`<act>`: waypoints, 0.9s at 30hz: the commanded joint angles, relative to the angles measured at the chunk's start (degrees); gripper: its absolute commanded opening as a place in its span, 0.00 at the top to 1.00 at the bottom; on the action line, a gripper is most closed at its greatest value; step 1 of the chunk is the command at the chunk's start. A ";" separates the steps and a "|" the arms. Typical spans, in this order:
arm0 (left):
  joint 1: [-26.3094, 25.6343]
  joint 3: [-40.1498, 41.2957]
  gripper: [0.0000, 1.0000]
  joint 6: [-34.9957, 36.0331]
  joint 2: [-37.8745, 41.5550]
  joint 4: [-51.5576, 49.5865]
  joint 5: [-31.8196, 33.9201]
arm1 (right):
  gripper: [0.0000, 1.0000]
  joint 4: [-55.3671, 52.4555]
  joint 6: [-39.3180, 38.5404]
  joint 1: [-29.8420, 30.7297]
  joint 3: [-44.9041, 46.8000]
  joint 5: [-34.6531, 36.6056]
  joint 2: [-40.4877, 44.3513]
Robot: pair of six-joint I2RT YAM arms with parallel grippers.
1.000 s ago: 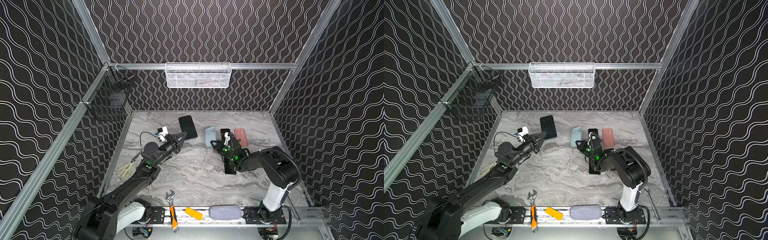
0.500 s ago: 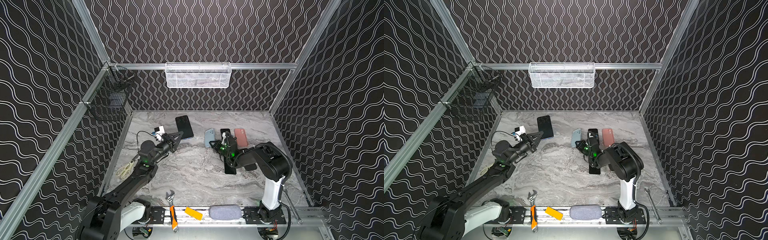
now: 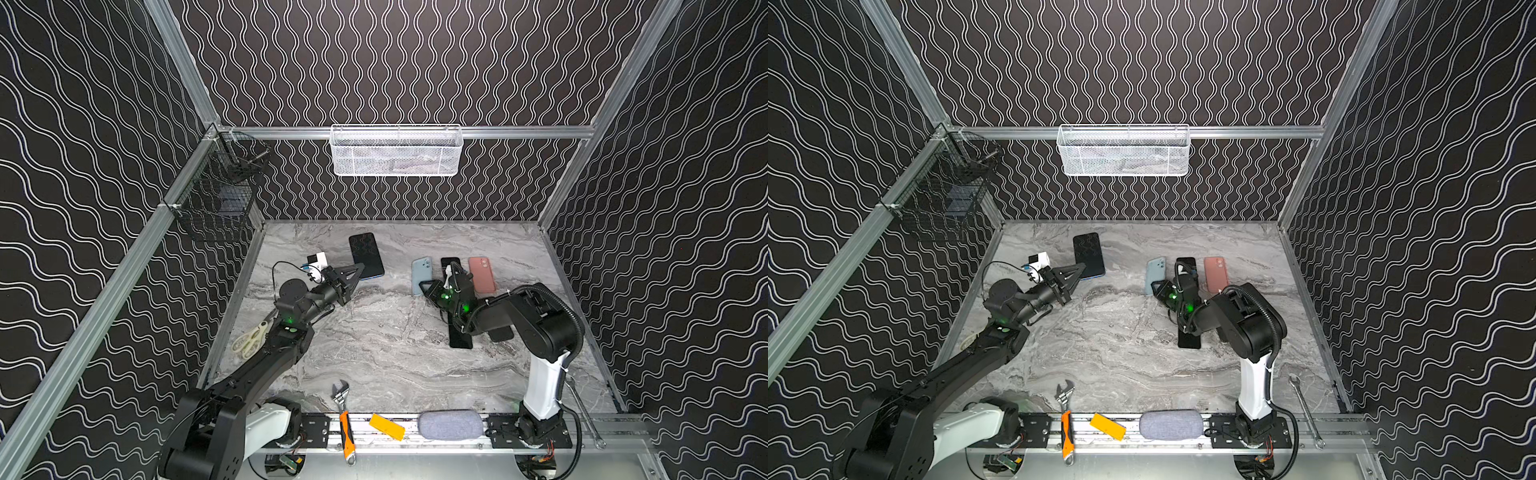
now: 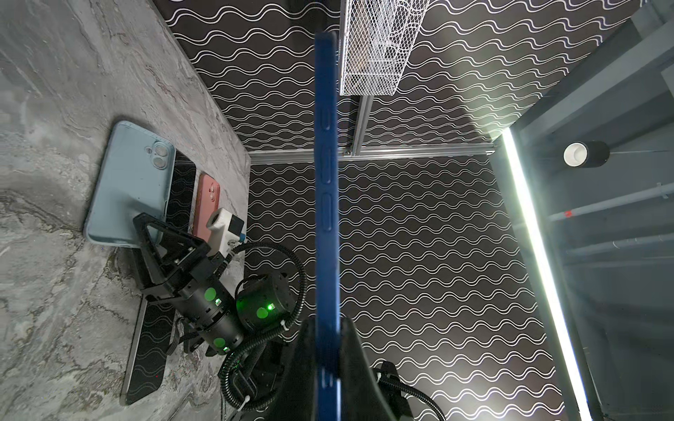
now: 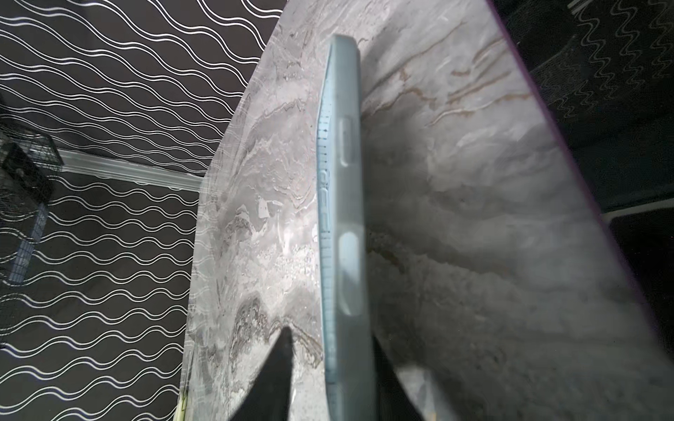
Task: Take the phone out of the phone case
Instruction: Place the phone case at the top-center of the table.
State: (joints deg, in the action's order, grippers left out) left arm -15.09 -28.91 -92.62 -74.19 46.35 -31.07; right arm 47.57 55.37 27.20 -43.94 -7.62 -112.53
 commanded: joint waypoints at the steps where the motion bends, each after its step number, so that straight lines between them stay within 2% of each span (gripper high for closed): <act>1: 0.29 -1.10 1.00 1.47 -0.67 3.57 -1.25 | 0.56 -0.72 -0.91 -0.05 -0.62 1.29 0.49; 9: 0.50 -0.14 1.00 1.83 -0.51 3.57 -0.64 | 0.50 -3.97 -4.40 -0.11 -0.53 3.27 2.90; 27: 0.51 -0.21 1.00 2.42 -0.54 3.57 -0.80 | 0.47 -4.95 -6.80 -0.08 2.89 6.69 7.27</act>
State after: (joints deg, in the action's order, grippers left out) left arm -14.63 -28.91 -92.12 -74.76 46.30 -31.73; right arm 41.98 49.63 27.20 -41.39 -2.20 -106.02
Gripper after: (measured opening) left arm 0.099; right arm 0.530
